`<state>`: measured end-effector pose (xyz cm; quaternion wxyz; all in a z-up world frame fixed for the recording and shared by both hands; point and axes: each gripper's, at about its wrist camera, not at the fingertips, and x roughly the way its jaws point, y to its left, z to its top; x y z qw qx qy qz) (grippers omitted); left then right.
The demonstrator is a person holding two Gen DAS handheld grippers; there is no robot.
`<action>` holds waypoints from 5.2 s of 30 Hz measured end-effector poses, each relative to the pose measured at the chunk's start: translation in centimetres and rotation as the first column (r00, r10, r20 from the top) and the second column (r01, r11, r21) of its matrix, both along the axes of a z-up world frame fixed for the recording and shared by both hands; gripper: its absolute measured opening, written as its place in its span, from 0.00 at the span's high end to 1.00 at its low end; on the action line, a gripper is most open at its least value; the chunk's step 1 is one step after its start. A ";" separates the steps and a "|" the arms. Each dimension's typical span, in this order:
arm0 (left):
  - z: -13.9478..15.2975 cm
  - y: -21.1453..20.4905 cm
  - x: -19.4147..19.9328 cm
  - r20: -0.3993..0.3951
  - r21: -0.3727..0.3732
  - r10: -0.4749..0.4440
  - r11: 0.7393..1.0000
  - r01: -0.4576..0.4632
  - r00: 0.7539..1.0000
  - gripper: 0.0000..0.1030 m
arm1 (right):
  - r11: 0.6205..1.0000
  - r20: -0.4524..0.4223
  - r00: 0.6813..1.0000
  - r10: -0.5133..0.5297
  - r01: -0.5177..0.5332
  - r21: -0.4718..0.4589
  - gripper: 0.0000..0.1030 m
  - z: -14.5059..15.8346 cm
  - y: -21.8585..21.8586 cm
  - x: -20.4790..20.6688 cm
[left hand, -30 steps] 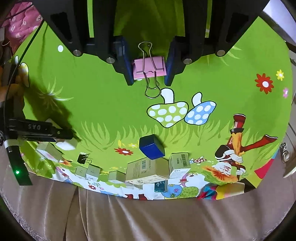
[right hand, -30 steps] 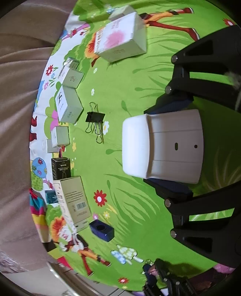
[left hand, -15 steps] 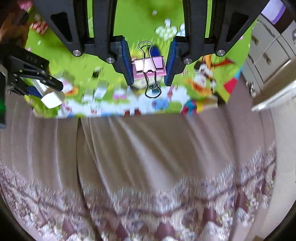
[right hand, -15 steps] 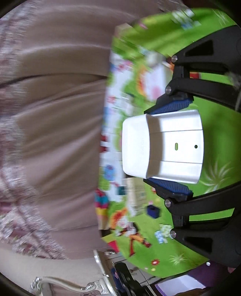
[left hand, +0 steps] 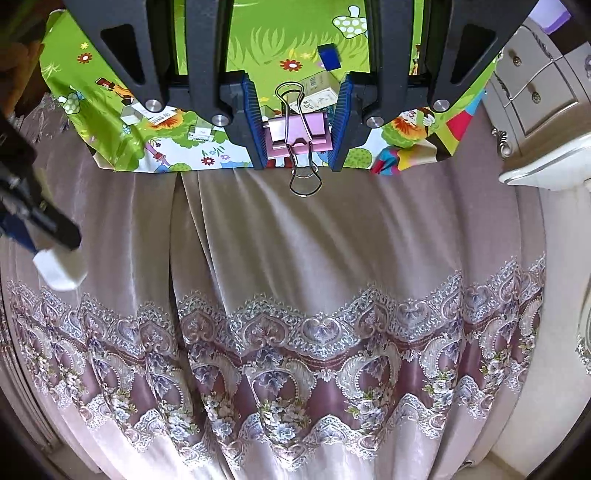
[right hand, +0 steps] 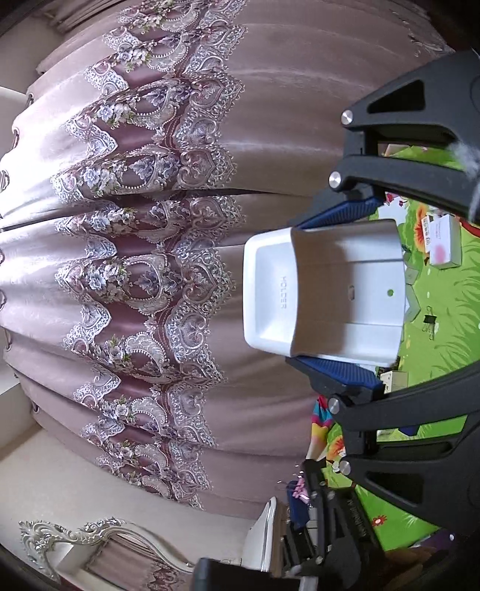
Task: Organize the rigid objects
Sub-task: 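Carry the pink clip and white tray over the purple-rimmed storage box with both grippers, then open both grippers to drop the clip and tray into the box, then grasp the white-pink box with the right gripper while the left gripper grasps a black clip, then carry the black clip and white-pink box over the storage box with both grippers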
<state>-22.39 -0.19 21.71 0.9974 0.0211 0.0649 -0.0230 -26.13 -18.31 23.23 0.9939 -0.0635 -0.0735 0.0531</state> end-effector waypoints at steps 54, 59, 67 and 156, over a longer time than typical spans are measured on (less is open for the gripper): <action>-16.6 27.3 -15.1 -0.640 -0.247 0.333 0.764 -0.596 0.692 0.66 | 0.423 -0.820 0.274 0.503 -0.905 -0.043 0.35 -11.9 32.8 -3.3; -17.6 28.5 -16.2 -0.660 -0.232 0.366 0.731 -0.642 0.655 0.66 | 0.380 -0.844 0.231 0.483 -0.924 -0.035 0.35 -13.9 34.6 -3.9; -18.2 29.4 -16.3 -0.696 -0.143 0.444 0.684 -0.716 0.564 0.30 | 0.353 -0.841 0.166 0.514 -0.935 0.032 0.31 -15.5 35.0 -4.0; -20.2 -11.4 23.2 -0.693 -0.022 -0.240 0.950 0.313 0.680 0.60 | 0.979 -0.882 0.463 0.089 -0.202 -0.007 0.33 -22.7 -10.3 23.1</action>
